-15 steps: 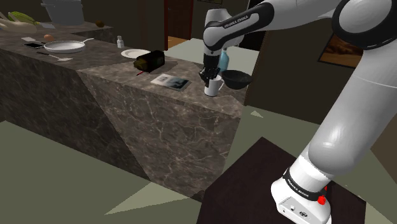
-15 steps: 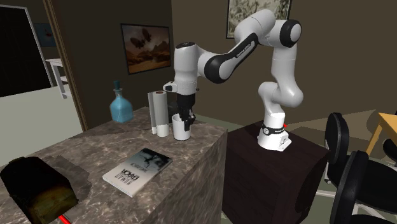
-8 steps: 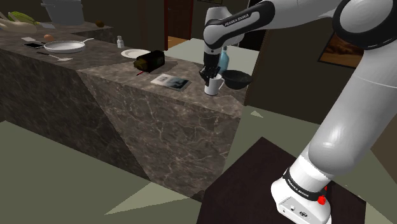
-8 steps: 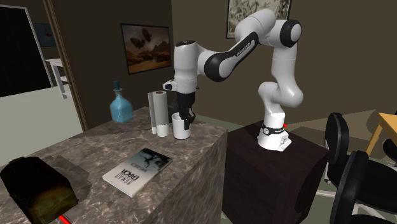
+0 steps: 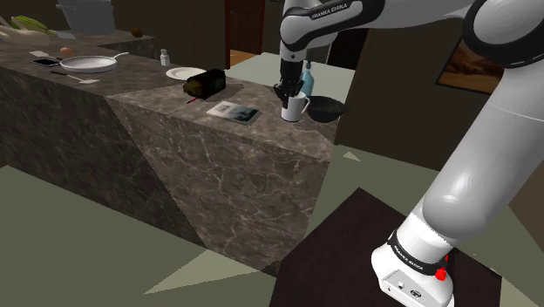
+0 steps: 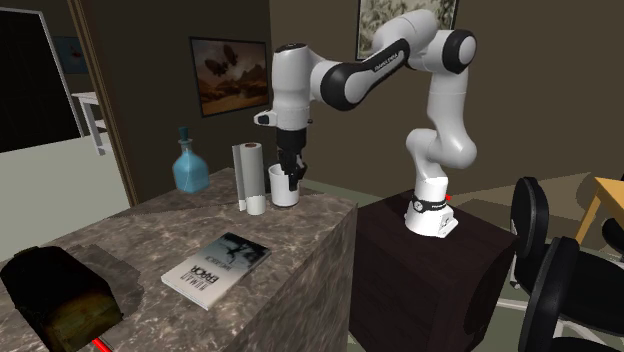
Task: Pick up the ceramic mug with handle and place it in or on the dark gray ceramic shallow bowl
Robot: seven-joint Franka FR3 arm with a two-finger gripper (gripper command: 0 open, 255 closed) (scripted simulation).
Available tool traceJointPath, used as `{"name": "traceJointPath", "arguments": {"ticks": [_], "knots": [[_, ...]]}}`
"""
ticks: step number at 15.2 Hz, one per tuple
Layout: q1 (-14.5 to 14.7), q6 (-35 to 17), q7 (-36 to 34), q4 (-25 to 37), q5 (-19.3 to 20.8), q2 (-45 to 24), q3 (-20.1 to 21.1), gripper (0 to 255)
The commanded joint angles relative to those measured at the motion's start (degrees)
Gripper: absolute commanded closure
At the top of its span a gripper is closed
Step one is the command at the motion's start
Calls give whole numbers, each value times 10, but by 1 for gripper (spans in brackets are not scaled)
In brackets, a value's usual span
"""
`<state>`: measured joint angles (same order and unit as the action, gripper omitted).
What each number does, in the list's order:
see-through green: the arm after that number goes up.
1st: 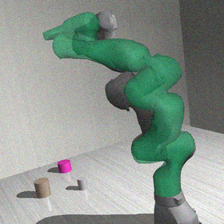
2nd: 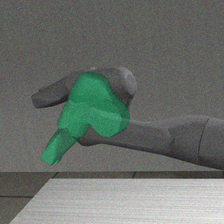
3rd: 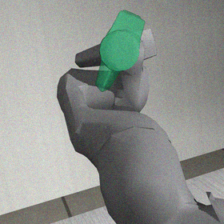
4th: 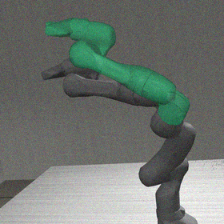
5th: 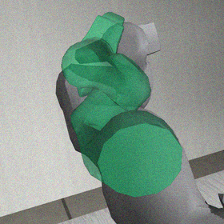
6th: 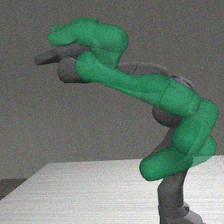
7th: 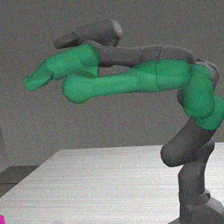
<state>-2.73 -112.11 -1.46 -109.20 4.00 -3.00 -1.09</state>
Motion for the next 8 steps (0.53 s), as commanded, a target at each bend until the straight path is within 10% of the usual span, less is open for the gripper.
{"name": "traceJointPath", "arguments": {"ticks": [1, 8], "knots": [[0, 15, 1, 10, 0, 5, 0, 255], [0, 67, 4, 55, -1, 12, 0, 255]]}}
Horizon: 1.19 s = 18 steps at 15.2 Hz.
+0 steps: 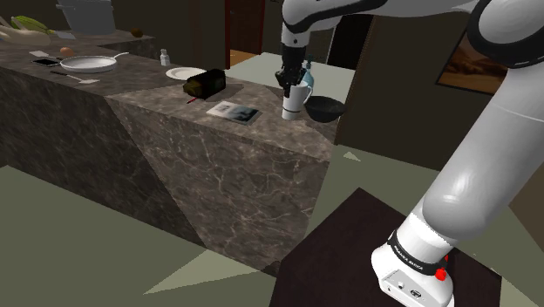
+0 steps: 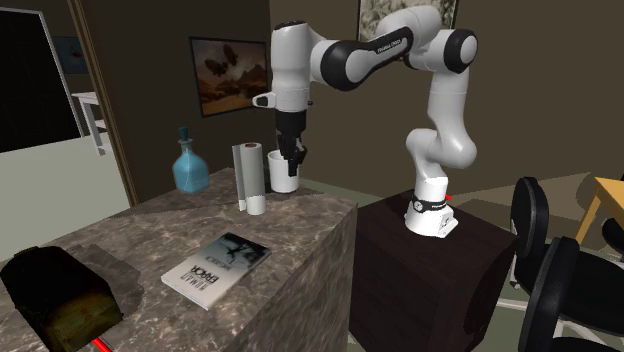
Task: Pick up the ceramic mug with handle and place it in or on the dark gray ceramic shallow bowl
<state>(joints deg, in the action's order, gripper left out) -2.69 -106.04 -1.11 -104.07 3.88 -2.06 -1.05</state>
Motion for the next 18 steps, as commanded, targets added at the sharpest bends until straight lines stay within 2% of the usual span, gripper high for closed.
{"name": "traceJointPath", "arguments": {"ticks": [1, 11, 18], "knots": [[0, 14, 1, 11, 0, 3, 0, 255], [0, 89, 5, 88, -1, 1, 0, 255], [-47, 96, 99, 97, -3, 5, -45, 255]]}}
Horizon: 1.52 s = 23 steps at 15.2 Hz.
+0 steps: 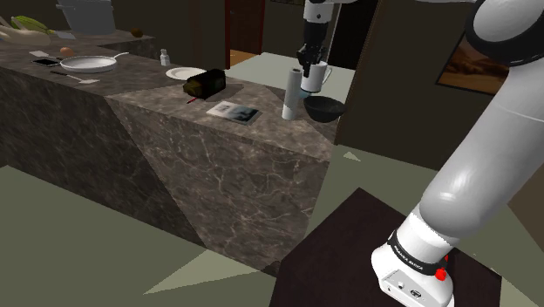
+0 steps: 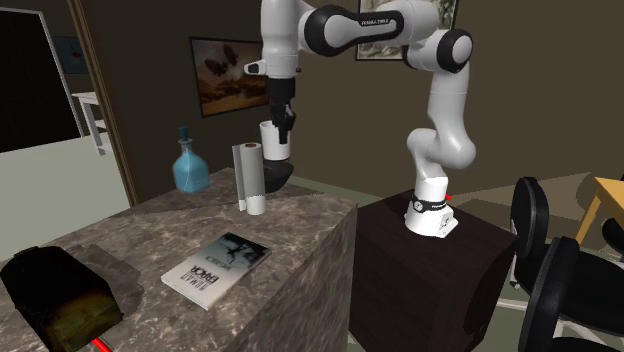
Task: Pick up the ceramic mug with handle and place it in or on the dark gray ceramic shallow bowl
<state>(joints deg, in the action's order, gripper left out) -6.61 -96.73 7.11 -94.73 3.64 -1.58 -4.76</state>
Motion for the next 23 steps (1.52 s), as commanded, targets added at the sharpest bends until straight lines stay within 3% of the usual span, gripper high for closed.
{"name": "traceJointPath", "arguments": {"ticks": [1, 9, 23], "knots": [[-15, 4, 30, 7, -1, -1, -14, 255], [-74, 23, 143, 70, -12, -39, -66, 255], [-73, -88, 136, -49, -9, -31, -66, 255]]}}
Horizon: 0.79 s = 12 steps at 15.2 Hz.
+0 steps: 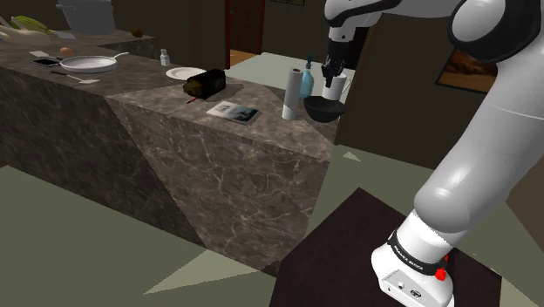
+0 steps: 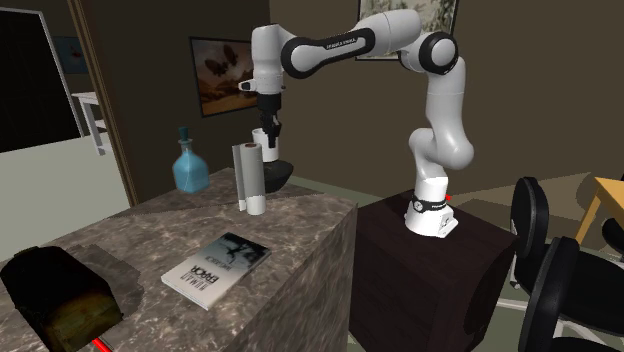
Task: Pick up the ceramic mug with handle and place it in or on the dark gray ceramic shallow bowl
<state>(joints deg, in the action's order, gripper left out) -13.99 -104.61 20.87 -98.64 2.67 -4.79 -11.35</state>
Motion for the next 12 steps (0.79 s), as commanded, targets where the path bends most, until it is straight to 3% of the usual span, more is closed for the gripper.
{"name": "traceJointPath", "arguments": {"ticks": [1, 12], "knots": [[0, -16, -1, -17, 0, 1, 0, 255], [0, -37, -2, -36, 0, -1, 0, 255]]}}
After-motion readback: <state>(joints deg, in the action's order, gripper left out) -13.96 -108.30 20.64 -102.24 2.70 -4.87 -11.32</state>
